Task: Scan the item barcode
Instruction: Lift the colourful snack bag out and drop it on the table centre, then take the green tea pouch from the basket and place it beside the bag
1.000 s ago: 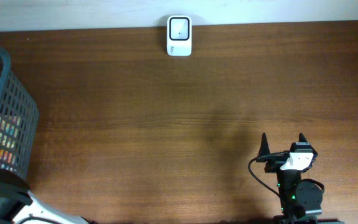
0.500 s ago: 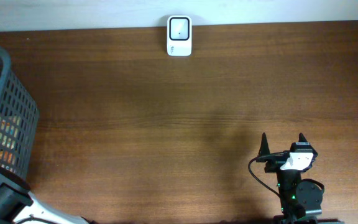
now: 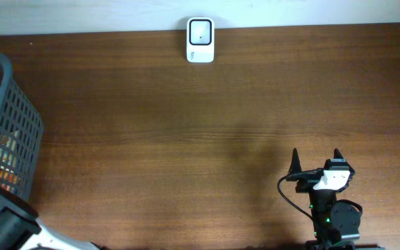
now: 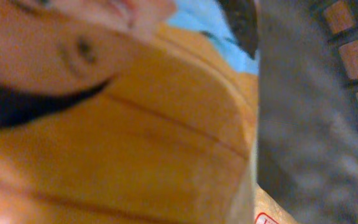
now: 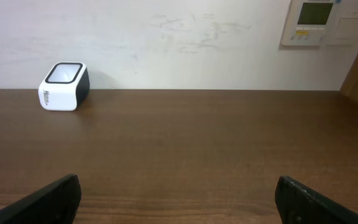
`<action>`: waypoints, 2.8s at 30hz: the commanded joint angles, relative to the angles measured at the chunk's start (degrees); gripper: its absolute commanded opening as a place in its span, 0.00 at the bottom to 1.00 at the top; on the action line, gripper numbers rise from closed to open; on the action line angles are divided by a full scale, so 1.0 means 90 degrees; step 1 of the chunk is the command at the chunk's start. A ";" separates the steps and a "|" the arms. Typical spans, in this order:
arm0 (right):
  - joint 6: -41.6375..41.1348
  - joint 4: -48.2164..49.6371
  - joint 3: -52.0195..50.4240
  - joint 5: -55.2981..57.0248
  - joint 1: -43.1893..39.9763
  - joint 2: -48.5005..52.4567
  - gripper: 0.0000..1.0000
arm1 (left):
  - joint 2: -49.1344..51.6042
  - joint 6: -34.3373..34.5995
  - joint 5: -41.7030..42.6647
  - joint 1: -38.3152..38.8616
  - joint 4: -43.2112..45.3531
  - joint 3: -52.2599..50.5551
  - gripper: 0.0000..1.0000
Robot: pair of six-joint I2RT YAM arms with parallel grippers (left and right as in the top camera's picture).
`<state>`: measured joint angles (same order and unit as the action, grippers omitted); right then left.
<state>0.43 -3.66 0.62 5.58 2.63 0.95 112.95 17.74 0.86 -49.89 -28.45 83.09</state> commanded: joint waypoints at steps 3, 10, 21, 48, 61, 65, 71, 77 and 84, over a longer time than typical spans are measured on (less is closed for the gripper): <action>0.0022 -0.0049 -0.0034 0.0078 0.0039 -0.0029 0.99 | -0.3364 -0.0027 0.0226 -0.0017 0.0024 0.0155 0.00; 0.0022 -0.0049 -0.0034 0.0078 0.0039 -0.0029 0.99 | -0.5129 -0.0049 0.2878 0.2436 -0.0629 0.0153 0.00; 0.0022 -0.0049 -0.0034 0.0078 0.0039 -0.0029 0.99 | 0.0102 -0.0510 0.2832 0.8026 -0.1297 0.0153 0.02; 0.0022 -0.0049 -0.0034 0.0078 0.0039 -0.0029 0.99 | -0.0515 -0.0454 -0.1093 0.0029 -0.4755 0.3526 0.89; 0.0022 -0.0049 -0.0034 0.0078 0.0039 -0.0029 0.99 | -0.0430 -0.1413 -0.1860 -0.0107 -0.0678 -0.0265 0.86; 0.0022 -0.0049 -0.0034 0.0078 0.0039 -0.0029 0.99 | -0.0357 -0.1411 -0.1396 -0.0527 -0.0549 -0.0265 0.86; 0.0022 -0.0049 -0.0034 0.0078 0.0039 -0.0029 0.99 | 0.0250 -0.1549 -0.0950 -0.0595 -0.0406 -0.0265 0.78; 0.0022 -0.0049 -0.0034 0.0078 0.0039 -0.0029 0.99 | -0.0022 -0.1549 -0.0685 -0.0595 -0.0435 -0.0250 0.20; 0.0022 -0.0049 -0.0034 0.0078 0.0039 -0.0029 0.99 | -0.2132 -0.1450 -0.0017 -0.0595 -0.0464 -0.0131 0.21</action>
<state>0.45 -3.68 0.62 5.58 2.63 0.95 101.60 4.08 -2.00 -55.09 -33.26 81.03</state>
